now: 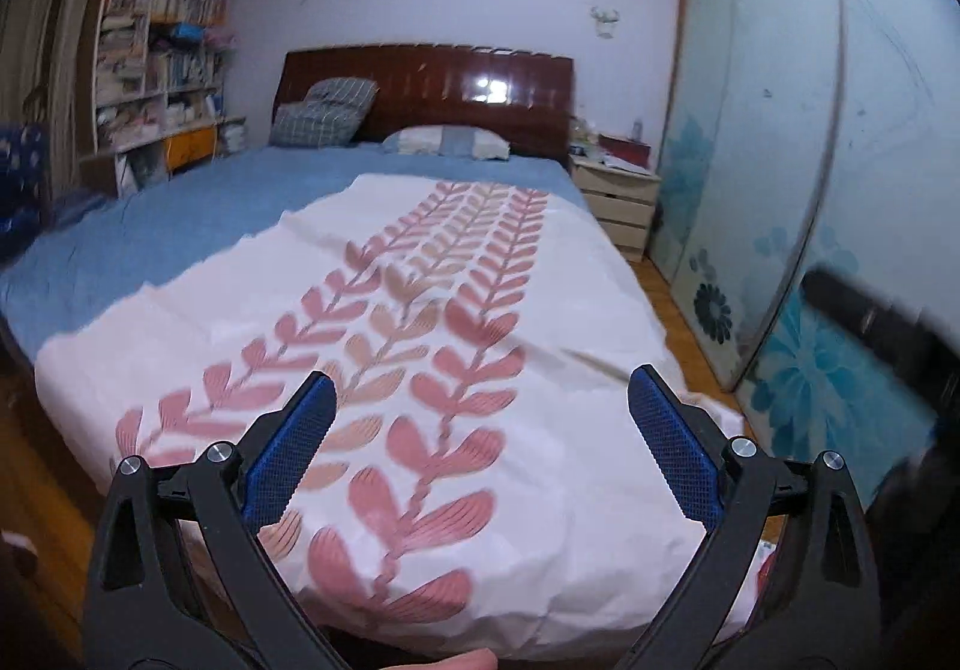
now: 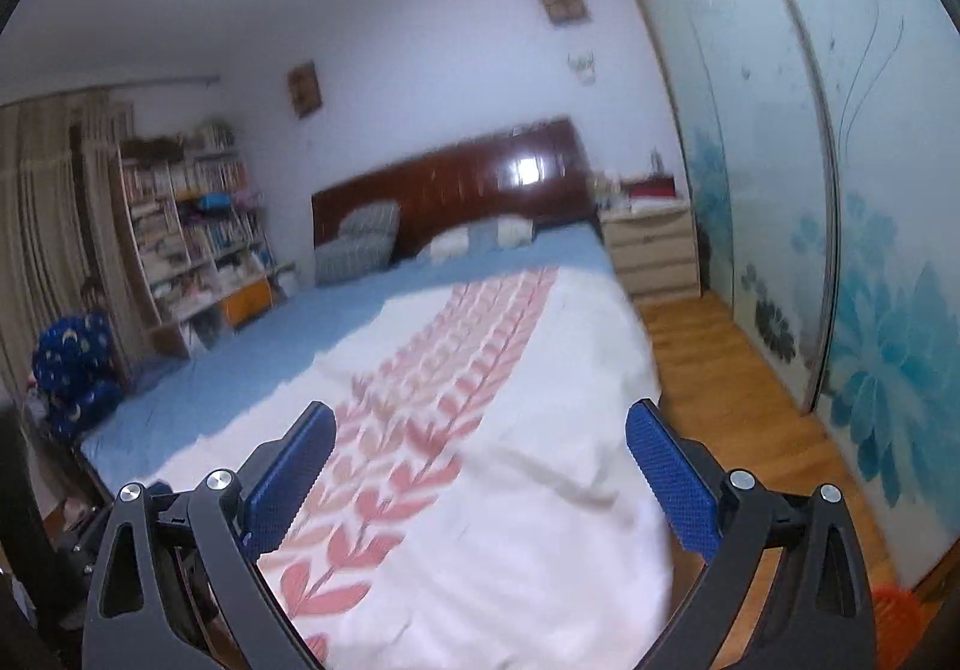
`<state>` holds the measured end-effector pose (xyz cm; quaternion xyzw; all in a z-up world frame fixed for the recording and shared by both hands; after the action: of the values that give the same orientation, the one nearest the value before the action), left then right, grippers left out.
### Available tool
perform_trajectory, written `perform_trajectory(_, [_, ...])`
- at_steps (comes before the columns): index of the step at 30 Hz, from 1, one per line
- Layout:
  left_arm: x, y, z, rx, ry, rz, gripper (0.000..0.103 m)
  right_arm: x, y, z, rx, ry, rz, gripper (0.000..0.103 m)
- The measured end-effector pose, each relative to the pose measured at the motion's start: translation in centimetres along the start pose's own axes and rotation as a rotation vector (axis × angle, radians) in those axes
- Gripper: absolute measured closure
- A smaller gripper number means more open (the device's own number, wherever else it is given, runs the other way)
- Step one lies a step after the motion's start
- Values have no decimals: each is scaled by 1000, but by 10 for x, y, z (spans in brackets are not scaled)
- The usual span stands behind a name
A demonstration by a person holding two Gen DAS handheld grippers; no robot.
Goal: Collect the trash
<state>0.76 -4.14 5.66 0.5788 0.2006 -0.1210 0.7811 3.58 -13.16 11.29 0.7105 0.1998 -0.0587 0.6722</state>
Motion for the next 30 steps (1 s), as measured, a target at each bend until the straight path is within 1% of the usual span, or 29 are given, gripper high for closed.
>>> perform_trajectory(2, [4,-6,-18,-72,-6,-5,6,-2,-18,-16,-3,-9,-15,7])
perform_trajectory(3, [2,-9,-23,-91,-5,-12,6,-2,-27,-25,-20,-16,-18,7])
perform_trajectory(4, [5,-9,-25,-92,1,-17,6,0,-34,-32,-49,-16,-24,7])
perform_trajectory(6, [8,-12,-28,-67,23,-4,6,7,-40,-44,-104,-13,-49,7])
perform_trajectory(8, [16,-12,-29,-64,12,-12,6,6,-45,-37,-123,-32,-39,7])
perform_trajectory(15, [28,-10,-29,-129,-56,-28,6,13,-50,-14,-165,-98,-48,7])
perform_trajectory(17, [26,-11,-24,-118,-58,-24,6,16,-48,-9,-184,-107,-49,7])
perform_trajectory(19, [23,-11,-18,-99,-61,-18,6,14,-50,-8,-220,-130,-19,7])
perform_trajectory(21, [21,-11,-11,-78,-62,-13,6,13,-49,-9,-236,-133,-11,7])
perform_trajectory(27, [21,-11,-4,-54,-61,-10,6,13,-48,-7,-227,-135,-9,7])
perform_trajectory(30, [21,-10,-5,-61,-60,-6,6,14,-49,-8,-222,-147,-10,7])
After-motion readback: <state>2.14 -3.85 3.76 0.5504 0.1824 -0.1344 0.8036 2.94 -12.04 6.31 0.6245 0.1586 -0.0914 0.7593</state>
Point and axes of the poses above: each gripper's, at about its wrist camera, not at the fingertips, and x roughly the way its jaws point, z to its right, y to its top, the point moved 1 cm from there along x, roughly the way its jaws point, and after that the axes turned 9 degrees about -x, right-handed, at the moved point
